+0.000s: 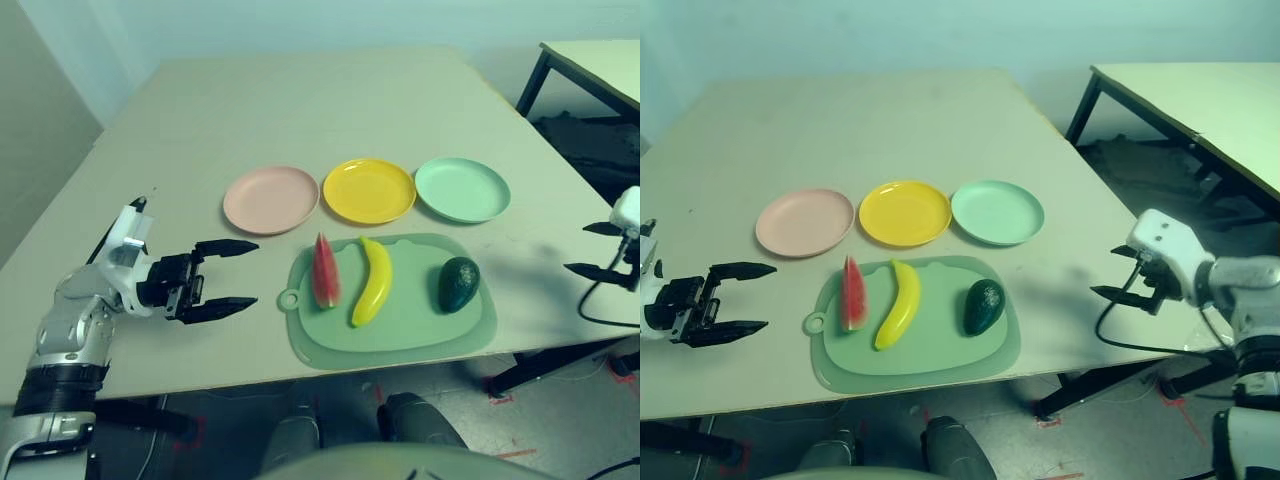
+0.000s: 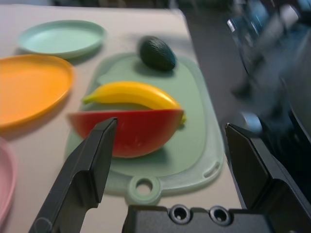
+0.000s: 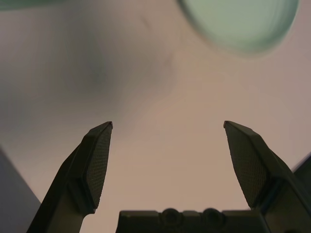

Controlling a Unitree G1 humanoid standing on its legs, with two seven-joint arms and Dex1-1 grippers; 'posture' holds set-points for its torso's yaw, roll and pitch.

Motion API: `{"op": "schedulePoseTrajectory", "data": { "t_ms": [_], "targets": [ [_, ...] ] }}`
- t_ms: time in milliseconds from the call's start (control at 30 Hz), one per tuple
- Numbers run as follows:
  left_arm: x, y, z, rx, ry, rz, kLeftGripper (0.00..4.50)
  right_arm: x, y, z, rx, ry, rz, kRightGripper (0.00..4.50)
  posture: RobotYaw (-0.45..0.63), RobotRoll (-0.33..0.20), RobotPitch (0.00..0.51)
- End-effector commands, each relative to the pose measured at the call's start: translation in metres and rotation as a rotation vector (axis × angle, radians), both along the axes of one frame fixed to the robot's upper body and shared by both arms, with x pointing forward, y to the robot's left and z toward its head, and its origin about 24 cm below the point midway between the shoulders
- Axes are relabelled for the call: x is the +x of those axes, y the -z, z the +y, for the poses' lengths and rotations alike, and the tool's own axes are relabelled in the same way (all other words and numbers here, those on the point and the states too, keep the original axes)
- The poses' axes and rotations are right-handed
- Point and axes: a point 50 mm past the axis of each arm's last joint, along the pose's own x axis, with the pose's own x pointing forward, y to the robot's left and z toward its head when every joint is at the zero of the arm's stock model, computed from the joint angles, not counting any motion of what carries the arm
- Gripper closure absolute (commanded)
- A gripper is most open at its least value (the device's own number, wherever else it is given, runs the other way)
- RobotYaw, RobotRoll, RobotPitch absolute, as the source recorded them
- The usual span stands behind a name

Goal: Place the fruits into color-matched plates.

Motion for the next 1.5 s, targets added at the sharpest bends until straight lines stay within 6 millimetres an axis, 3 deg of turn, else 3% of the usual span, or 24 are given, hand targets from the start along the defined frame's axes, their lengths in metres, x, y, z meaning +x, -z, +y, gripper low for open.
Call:
{"op": "schedulePoseTrajectory", "data": {
  "t_ms": [33,133,300,500,733,1000,1500],
  "targets": [
    [-0.006,0.003,-0.003,0.058,0.025,0.071,0.0,0.015,-0.012,0.052,-0.119,-0.268,-0.016,0.04,-0.13,0.0,0.0],
    [-0.011,-0.001,-0.008,0.096,0.014,0.12,0.0,0.02,-0.02,0.097,-0.159,-0.478,-0.05,0.04,-0.12,0.0,0.0],
    [-0.016,0.0,-0.007,0.139,-0.017,0.154,0.0,0.017,-0.002,0.126,-0.202,-0.654,-0.014,0.04,-0.09,0.0,0.0],
    [-0.019,0.002,-0.001,0.164,-0.041,0.158,0.0,0.015,0.023,0.137,-0.265,-0.78,0.048,0.04,-0.07,0.0,0.0],
    [-0.024,0.012,0.002,0.177,-0.051,0.187,0.0,0.008,0.033,0.148,-0.299,-0.882,0.1,0.04,-0.05,0.0,0.0],
    [-0.02,0.008,-0.002,0.199,-0.04,0.176,0.0,0.004,0.041,0.164,-0.294,-0.929,0.13,0.04,-0.06,0.0,0.0],
    [-0.015,-0.004,-0.011,0.2,-0.014,0.129,0.0,0.013,0.068,0.161,-0.354,-0.904,0.191,0.04,-0.04,0.0,0.0]
  ]
}}
